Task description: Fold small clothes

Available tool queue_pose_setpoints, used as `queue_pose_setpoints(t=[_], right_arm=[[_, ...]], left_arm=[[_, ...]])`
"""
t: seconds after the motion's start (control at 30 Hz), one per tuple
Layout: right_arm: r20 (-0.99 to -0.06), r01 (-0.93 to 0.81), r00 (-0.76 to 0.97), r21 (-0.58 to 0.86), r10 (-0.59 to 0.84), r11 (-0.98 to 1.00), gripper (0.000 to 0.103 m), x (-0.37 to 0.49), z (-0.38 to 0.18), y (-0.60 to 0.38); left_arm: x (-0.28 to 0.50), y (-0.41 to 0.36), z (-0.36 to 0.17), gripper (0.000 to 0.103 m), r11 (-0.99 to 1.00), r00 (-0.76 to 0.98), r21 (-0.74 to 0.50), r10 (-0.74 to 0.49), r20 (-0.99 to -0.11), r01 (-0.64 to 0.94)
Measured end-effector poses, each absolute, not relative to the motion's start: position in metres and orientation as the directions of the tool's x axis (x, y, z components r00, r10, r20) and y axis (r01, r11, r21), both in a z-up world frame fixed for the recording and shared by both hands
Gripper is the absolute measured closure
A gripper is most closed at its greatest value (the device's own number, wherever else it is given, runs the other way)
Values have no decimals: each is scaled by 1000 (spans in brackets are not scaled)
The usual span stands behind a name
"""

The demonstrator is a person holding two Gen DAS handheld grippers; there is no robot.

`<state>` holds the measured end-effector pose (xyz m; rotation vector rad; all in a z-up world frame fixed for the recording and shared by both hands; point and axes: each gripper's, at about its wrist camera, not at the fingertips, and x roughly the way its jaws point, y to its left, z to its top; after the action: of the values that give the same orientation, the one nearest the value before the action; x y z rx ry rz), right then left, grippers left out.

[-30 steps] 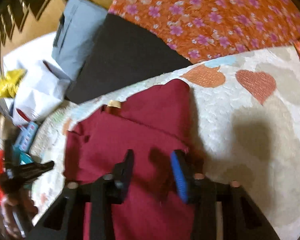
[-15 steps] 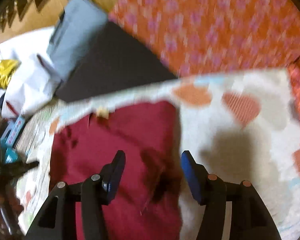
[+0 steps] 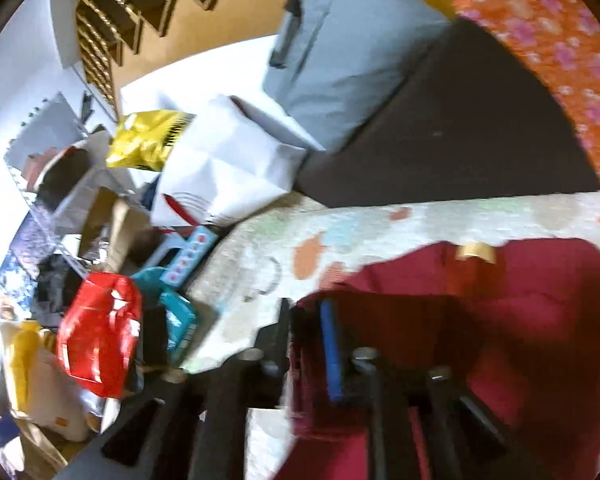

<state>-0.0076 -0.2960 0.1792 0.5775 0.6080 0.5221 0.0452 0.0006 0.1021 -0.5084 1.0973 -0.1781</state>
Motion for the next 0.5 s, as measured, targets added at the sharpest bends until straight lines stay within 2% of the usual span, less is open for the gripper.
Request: queue_pose_setpoints(t=[0.03,0.1,0.13,0.23,0.33,0.5], right_arm=[[-350,-287,709,650,612,704,57,-13,177,-300],[-364,-270,703,658,611,703,57,-22,169,-311],[-400,-240,705,642,585,728,56,-26,163,-317],[-479,-148,702,625,526,767,56,-38,141,-337],[-519,-101,682,631,516,769,56,-49,123,-357],[-577,-56,695,551,429,833,56,-76,110,-380]], left_arm=[[46,5,102,71,861,458,-493,-392,-798,-123],[46,12,102,54,839,480,-522,-399,-782,-153],[45,15,103,51,829,498,-535,-399,-770,-164],[47,14,103,50,827,500,-539,-402,-767,-161],[51,3,99,50,853,486,-502,-381,-786,-142],[59,-17,90,50,883,479,-455,-354,-803,-111]])
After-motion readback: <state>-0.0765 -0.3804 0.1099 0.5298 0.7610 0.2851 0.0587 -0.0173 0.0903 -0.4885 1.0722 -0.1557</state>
